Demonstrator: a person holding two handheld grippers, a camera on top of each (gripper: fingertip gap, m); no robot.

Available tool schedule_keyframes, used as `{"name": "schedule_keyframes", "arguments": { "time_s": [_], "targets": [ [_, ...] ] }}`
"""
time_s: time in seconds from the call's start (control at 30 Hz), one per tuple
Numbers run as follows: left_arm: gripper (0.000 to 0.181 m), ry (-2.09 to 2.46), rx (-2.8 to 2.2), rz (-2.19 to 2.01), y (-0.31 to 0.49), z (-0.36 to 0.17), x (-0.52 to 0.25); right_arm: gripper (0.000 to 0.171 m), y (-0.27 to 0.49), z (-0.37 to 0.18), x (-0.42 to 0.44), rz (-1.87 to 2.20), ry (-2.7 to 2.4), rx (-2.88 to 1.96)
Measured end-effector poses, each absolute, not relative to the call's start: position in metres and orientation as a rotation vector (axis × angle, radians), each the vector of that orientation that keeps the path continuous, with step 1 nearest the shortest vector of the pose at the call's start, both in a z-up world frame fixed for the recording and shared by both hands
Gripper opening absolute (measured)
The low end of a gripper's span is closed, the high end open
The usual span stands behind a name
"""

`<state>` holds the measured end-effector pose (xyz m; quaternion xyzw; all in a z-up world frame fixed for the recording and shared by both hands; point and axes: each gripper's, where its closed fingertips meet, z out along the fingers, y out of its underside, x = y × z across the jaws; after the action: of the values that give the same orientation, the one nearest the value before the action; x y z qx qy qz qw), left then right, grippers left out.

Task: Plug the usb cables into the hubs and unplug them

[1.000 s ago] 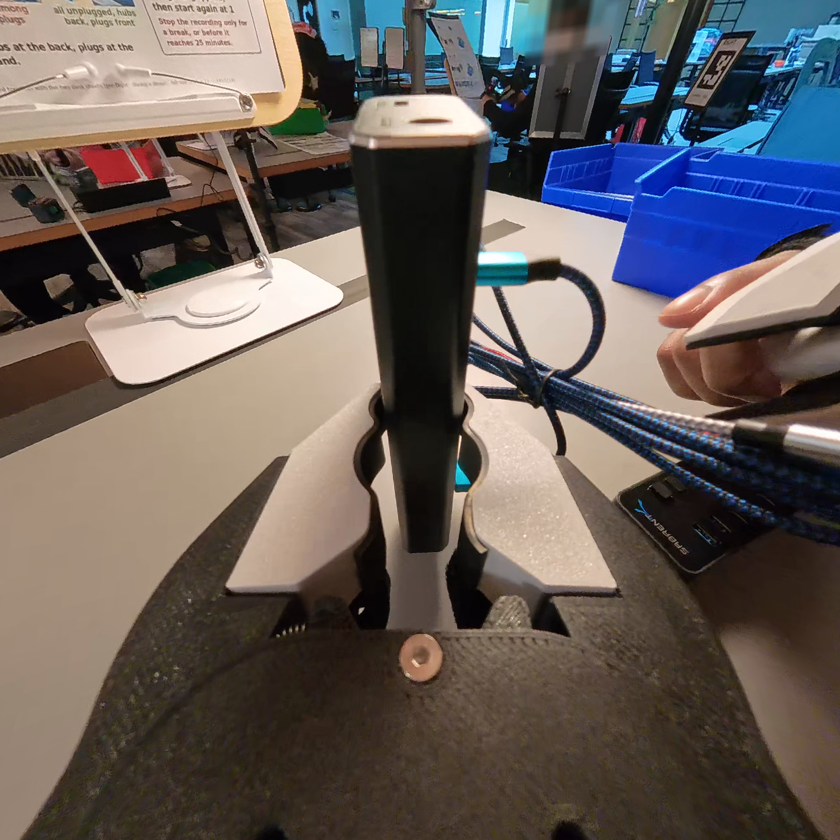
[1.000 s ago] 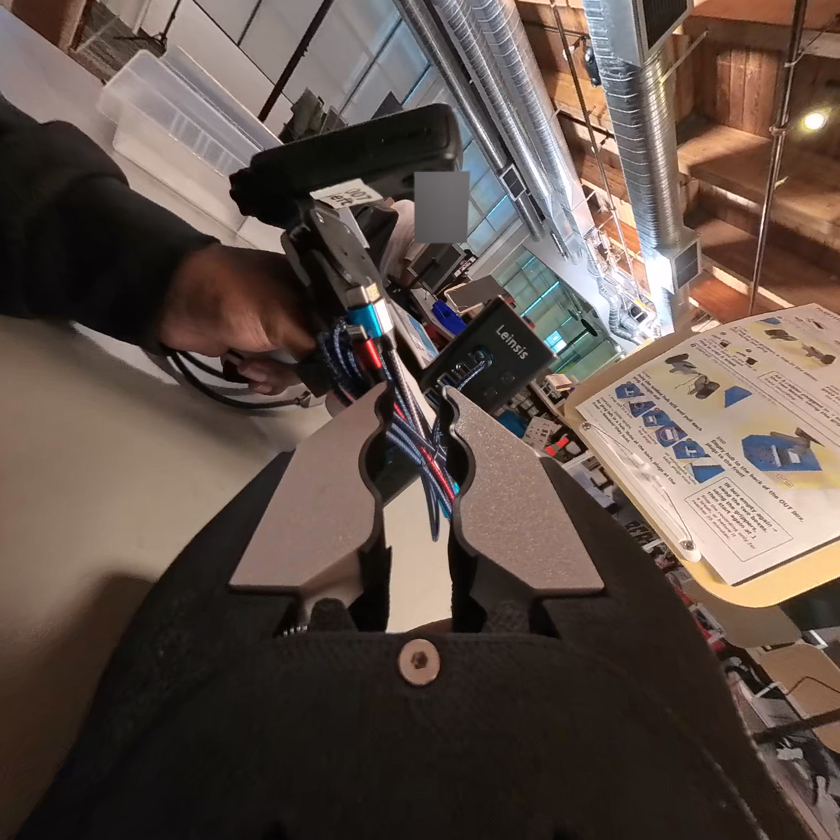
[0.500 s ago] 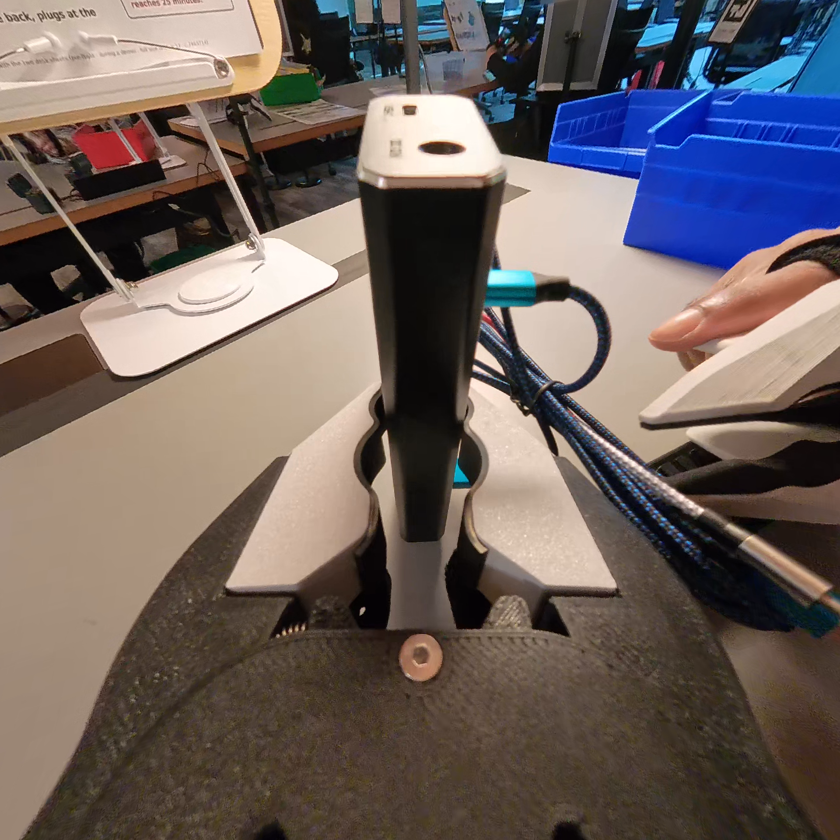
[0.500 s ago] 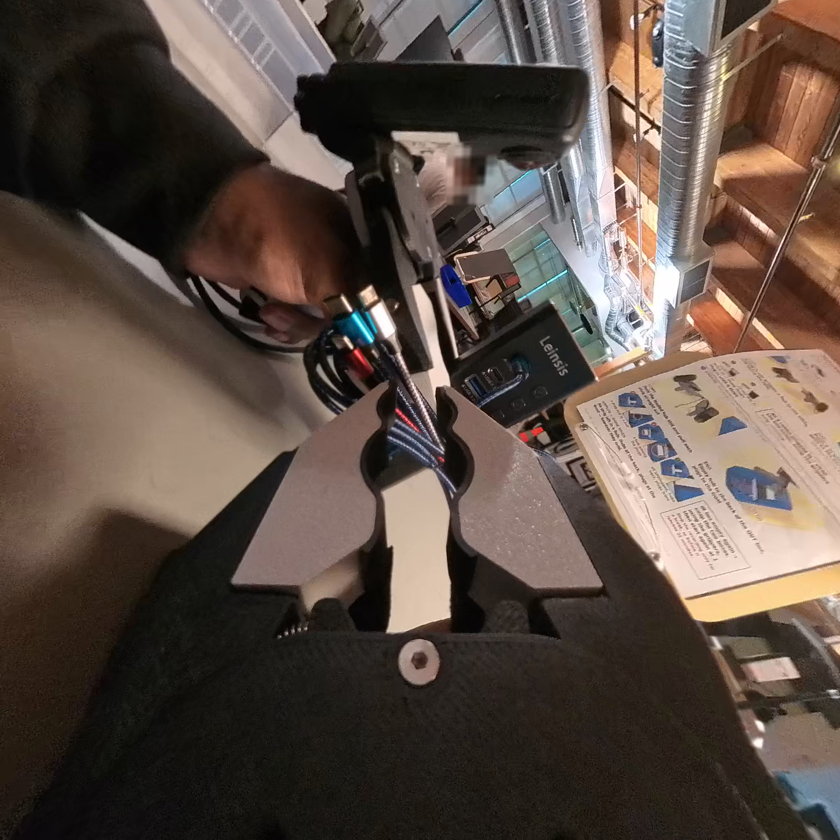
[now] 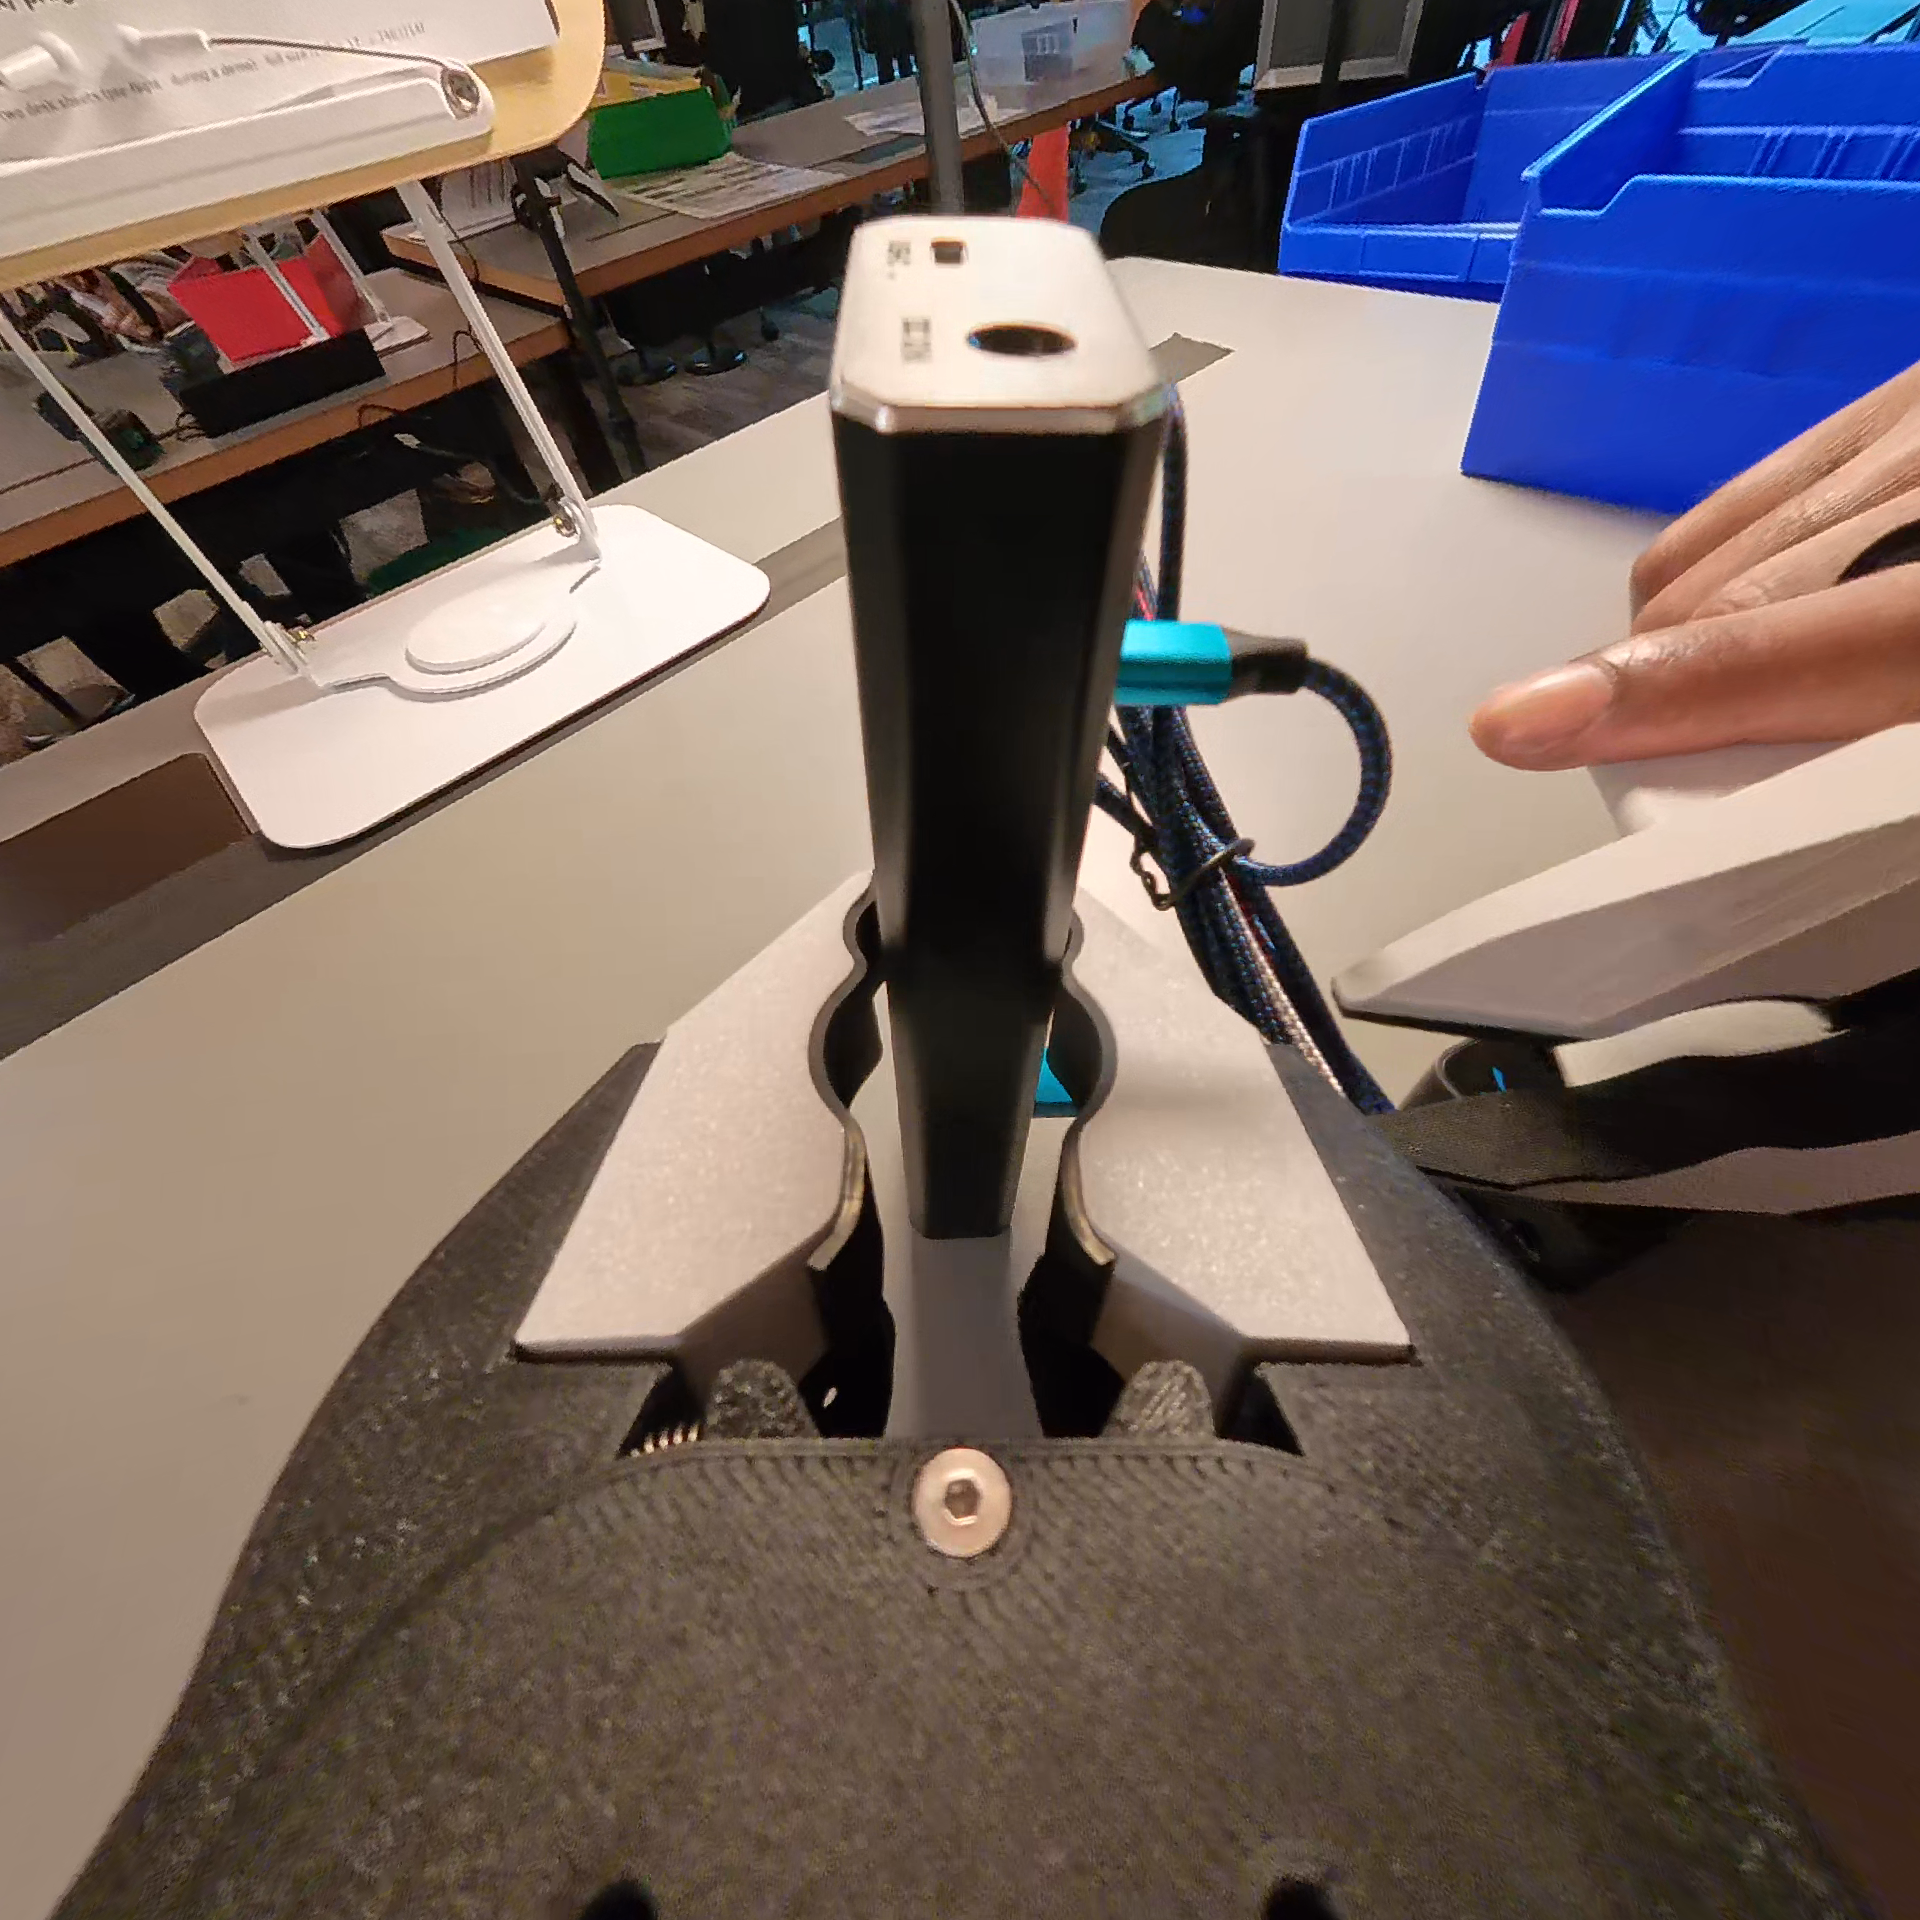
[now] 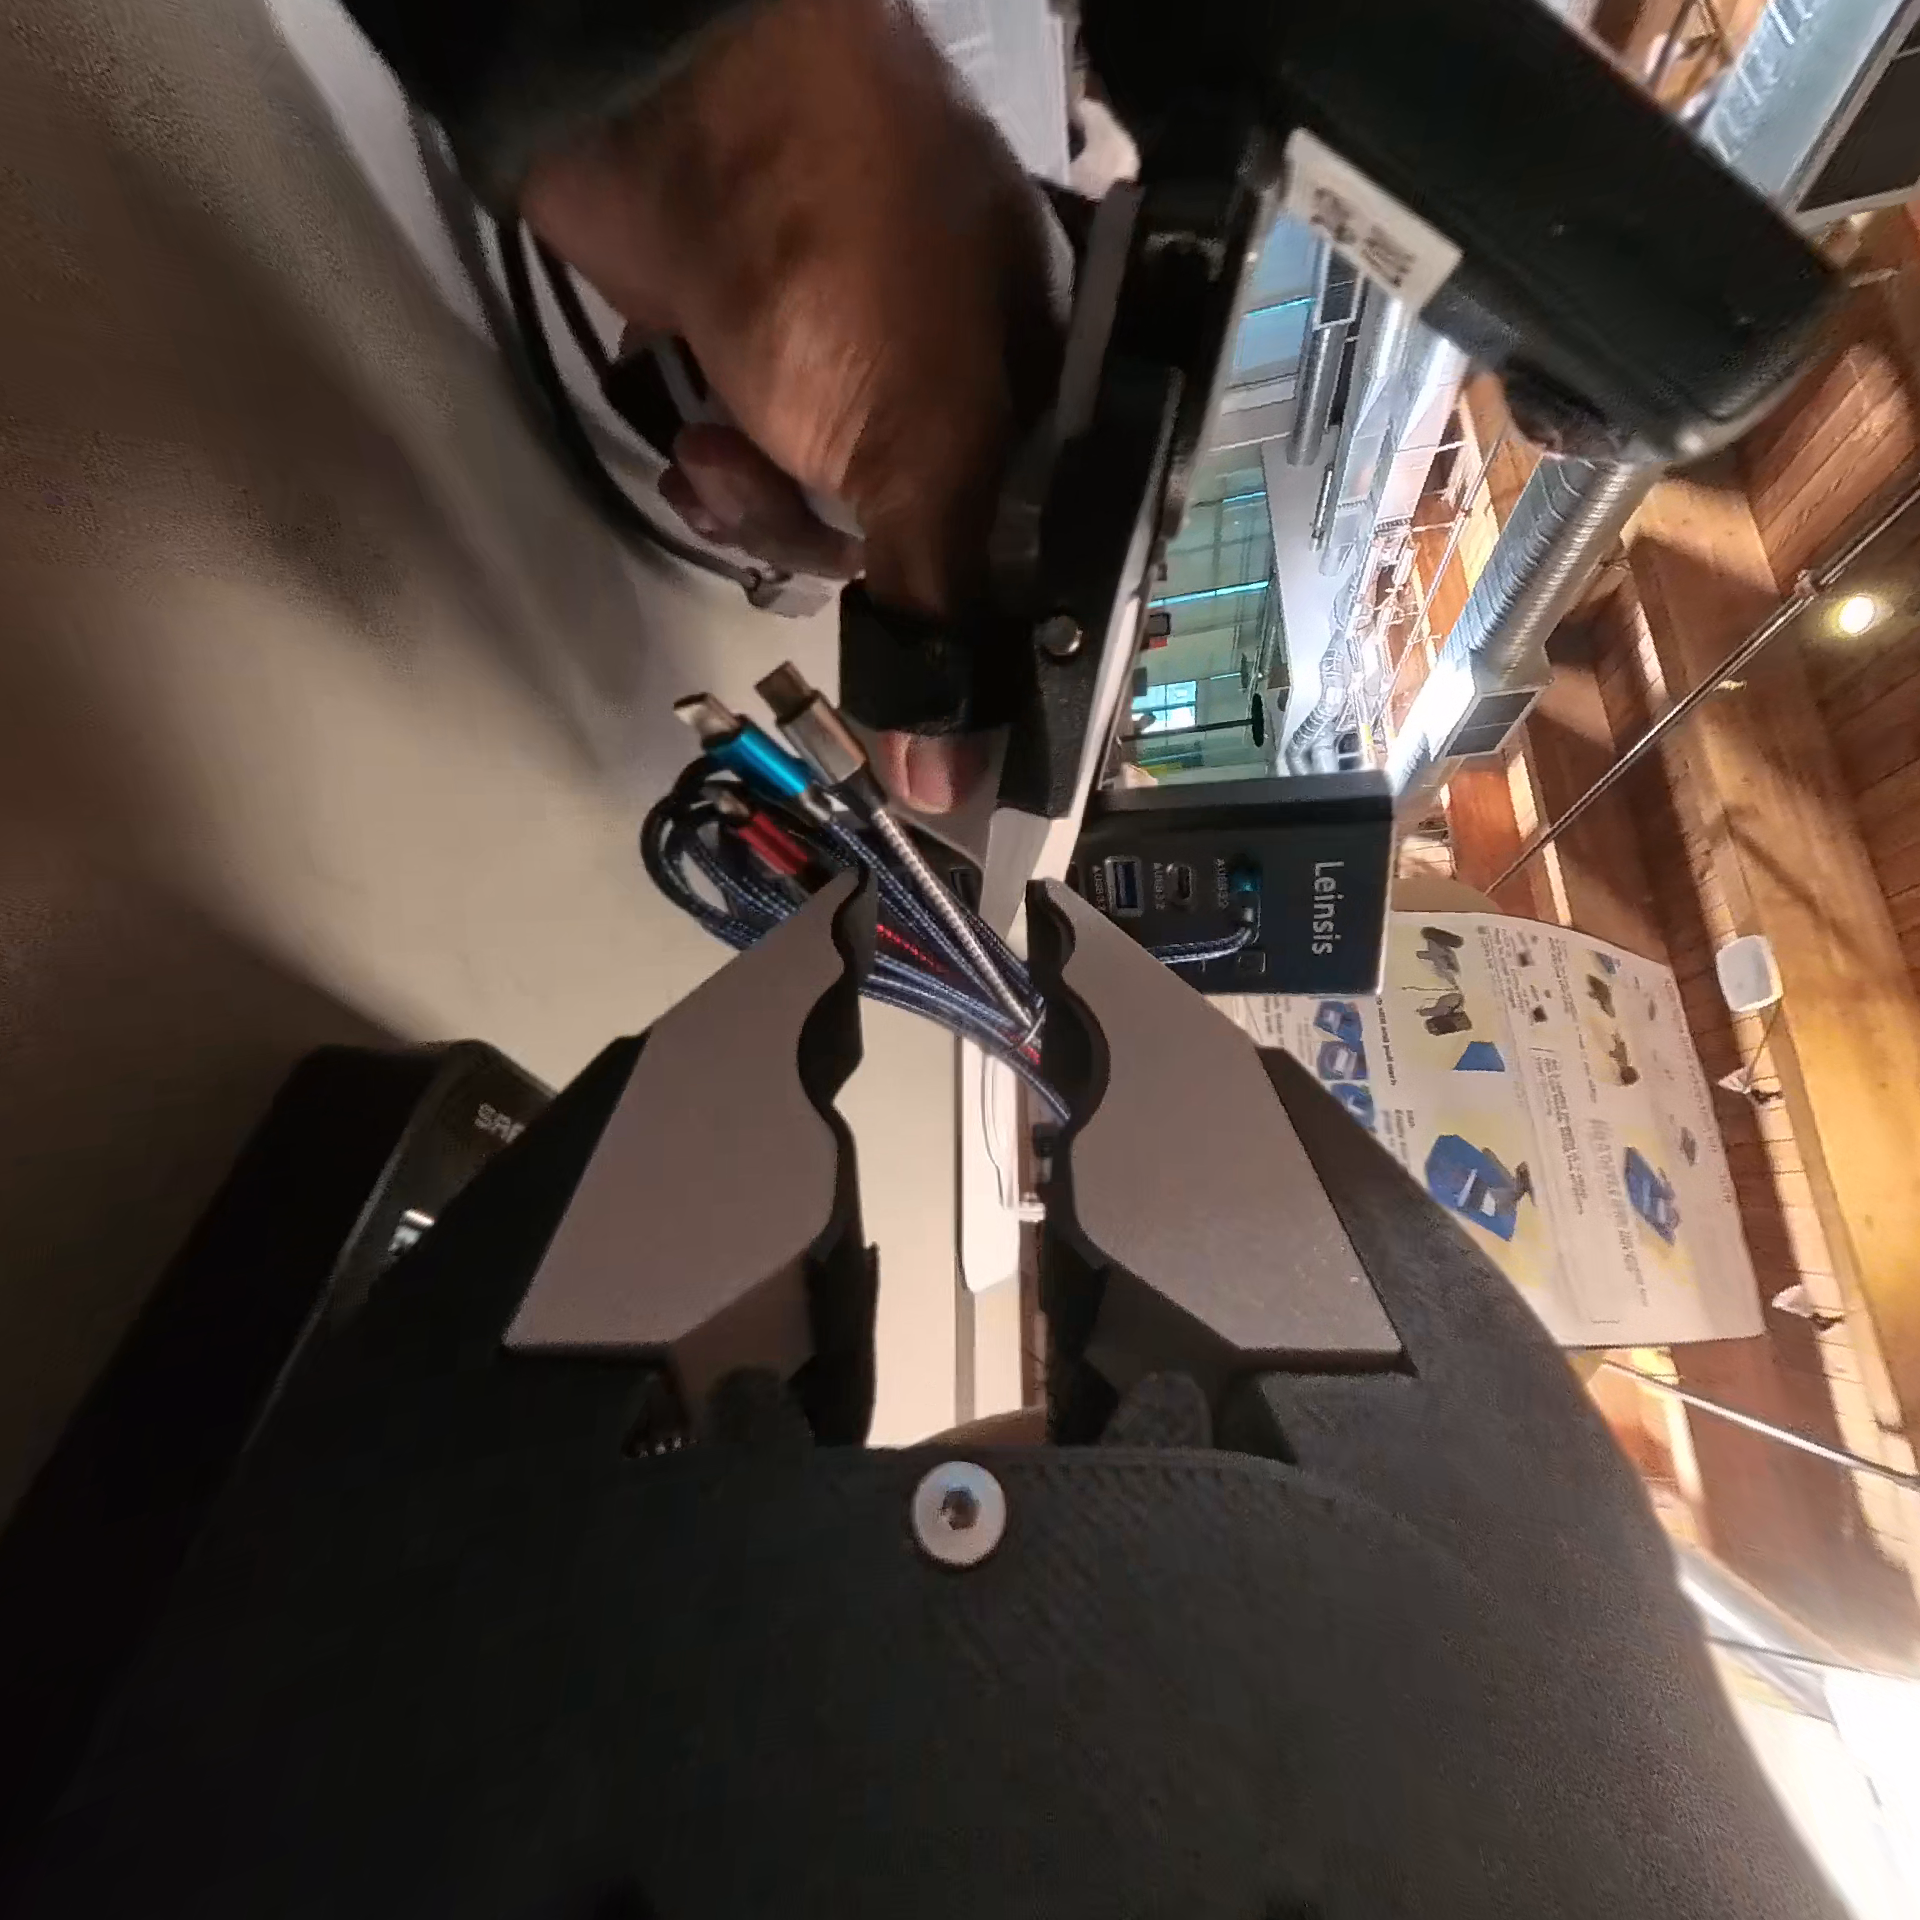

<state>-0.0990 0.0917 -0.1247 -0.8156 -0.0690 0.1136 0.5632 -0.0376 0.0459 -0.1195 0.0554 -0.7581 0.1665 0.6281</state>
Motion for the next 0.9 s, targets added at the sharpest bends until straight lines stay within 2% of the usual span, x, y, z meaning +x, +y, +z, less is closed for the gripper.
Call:
{"name": "schedule_keyframes", "arguments": {
  "time_s": [0.47,0.73,0.9],
  "targets": [
    [0.030,-0.144,-1.945,0.327,0.092,-0.126,-0.097,0.046,0.038,-0.129,-0.032,0.262,-1.776,0.265],
    [0.030,-0.154,-1.936,0.273,0.093,-0.126,-0.095,0.030,0.035,-0.102,-0.031,0.421,-1.637,0.158],
    [0.030,-0.170,-1.930,0.248,0.092,-0.126,-0.097,0.028,0.042,-0.086,-0.032,0.499,-1.567,0.062]
  ]
}}
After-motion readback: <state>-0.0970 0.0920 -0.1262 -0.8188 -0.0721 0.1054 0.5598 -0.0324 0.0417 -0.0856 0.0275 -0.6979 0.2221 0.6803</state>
